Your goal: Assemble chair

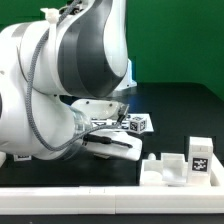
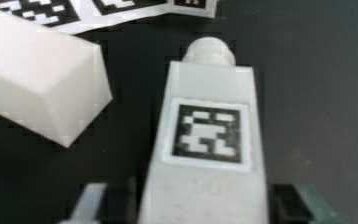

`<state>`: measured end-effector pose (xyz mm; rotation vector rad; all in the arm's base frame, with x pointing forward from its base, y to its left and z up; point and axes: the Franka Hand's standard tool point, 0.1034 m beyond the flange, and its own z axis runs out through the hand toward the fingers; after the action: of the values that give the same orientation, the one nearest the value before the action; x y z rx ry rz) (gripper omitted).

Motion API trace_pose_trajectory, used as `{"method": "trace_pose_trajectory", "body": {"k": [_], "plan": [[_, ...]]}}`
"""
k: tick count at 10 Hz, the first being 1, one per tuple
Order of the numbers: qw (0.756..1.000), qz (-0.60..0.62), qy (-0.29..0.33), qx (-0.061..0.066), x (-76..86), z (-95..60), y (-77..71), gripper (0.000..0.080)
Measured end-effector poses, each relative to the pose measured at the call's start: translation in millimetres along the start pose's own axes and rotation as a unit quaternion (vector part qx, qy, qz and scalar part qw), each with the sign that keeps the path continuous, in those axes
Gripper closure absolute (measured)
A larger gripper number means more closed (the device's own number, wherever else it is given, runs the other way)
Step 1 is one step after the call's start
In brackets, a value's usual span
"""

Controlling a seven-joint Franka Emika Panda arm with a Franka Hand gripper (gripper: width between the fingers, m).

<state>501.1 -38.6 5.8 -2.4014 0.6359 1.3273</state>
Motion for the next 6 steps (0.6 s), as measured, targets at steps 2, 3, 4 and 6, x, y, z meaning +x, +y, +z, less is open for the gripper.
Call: {"method": "trace_pose_trajectory", "body": {"k": [2,3,4,6], "plan": [[1.0,-0.004,0.014,0.001,-1.9,-6.7,-4.3,0.0516],[1.0,-0.013,0.015,0.002,-15.4,-19.5,-12.5,0.0516],[0.998,-0.024,0.055,0.006,-24.9,-41.0,-24.4,0.0516],[0.991,-0.043,0.125,0.011,-52.3,-66.4,-45.3,0.0516]]}}
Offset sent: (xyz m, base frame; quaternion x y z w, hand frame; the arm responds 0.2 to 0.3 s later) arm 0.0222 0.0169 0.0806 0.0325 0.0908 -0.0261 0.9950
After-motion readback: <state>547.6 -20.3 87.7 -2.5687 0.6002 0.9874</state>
